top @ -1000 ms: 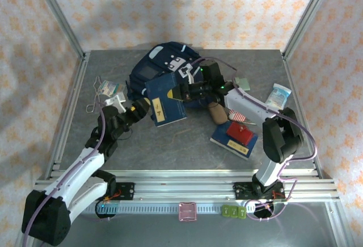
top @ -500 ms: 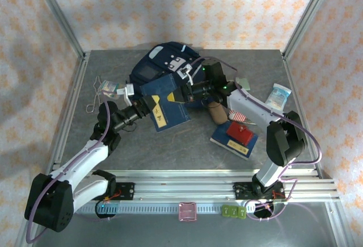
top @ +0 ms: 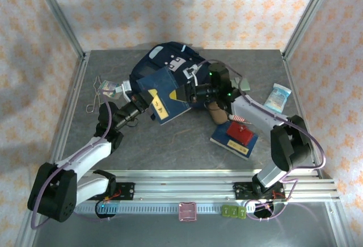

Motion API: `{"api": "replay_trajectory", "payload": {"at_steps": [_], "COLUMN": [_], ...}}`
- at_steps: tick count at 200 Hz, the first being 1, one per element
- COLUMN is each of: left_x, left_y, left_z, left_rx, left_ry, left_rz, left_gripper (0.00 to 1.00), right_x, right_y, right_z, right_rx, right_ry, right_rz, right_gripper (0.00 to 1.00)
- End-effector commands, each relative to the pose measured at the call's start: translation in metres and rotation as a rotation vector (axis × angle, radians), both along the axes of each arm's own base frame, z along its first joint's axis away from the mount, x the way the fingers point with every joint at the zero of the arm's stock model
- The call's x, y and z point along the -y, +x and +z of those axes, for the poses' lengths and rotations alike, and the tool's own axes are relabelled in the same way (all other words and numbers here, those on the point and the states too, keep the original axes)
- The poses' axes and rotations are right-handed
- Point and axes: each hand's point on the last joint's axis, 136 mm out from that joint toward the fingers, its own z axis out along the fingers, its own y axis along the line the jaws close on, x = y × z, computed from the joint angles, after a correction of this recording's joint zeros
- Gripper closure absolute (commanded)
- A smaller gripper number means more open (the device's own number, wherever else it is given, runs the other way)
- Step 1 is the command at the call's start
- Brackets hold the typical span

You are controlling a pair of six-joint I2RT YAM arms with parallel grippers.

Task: Pack the student bag

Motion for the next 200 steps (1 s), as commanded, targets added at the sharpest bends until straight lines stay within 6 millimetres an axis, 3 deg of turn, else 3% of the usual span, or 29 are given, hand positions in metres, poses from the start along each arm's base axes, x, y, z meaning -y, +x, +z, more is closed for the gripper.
{"api": "replay_trajectory", "payload": {"at_steps": [1, 18, 38, 63, 82, 88, 115, 122, 128, 135, 142, 170, 200], "left_x": [-0.019, -0.012, 0.004, 0.011, 0.015, 0.015, 0.012, 0.014, 0.017, 0.020, 0.022, 0.031, 0.043], "left_y": [0.007, 0.010, 0.017, 0.020, 0.021, 0.021, 0.024, 0.025, 0.026, 0.026, 0.027, 0.036, 0.060], "left_z": [0.053, 0.065, 0.067, 0.069, 0.069, 0.069, 0.067, 0.067, 0.067, 0.068, 0.066, 0.049, 0.006], "left_rx": [0.158, 0.183, 0.175, 0.183, 0.182, 0.179, 0.172, 0.169, 0.170, 0.174, 0.168, 0.119, -0.002], "left_ry": [-0.210, -0.271, -0.266, -0.283, -0.304, -0.312, -0.315, -0.310, -0.305, -0.300, -0.294, -0.196, 0.111], "left_rz": [0.095, 0.072, 0.069, 0.090, 0.087, 0.092, 0.130, 0.126, 0.114, 0.101, 0.094, 0.092, 0.123], "left_gripper": [1.00, 1.00, 1.00, 1.00, 1.00, 1.00, 1.00, 1.00, 1.00, 0.89, 0.78, 0.52, 0.43], "right_x": [0.007, 0.012, 0.015, 0.014, 0.014, 0.014, 0.010, 0.009, 0.009, 0.010, 0.012, 0.037, 0.093], "right_y": [-0.002, 0.004, 0.007, 0.013, 0.021, 0.023, 0.023, 0.022, 0.021, 0.022, 0.024, 0.037, 0.059], "right_z": [0.046, 0.049, 0.055, 0.055, 0.048, 0.046, 0.035, 0.033, 0.031, 0.030, 0.029, 0.032, 0.037], "right_rx": [0.086, 0.063, 0.060, 0.054, 0.029, 0.020, 0.007, 0.009, 0.012, 0.013, 0.015, 0.034, 0.070], "right_ry": [0.146, 0.193, 0.245, 0.255, 0.238, 0.232, 0.193, 0.187, 0.185, 0.181, 0.171, 0.146, 0.083], "right_rz": [-0.069, -0.147, -0.207, -0.280, -0.333, -0.342, -0.345, -0.348, -0.353, -0.359, -0.374, -0.464, -0.647], "right_gripper": [0.50, 0.47, 0.46, 0.48, 0.65, 0.67, 0.59, 0.64, 0.78, 0.92, 1.00, 1.00, 1.00]}}
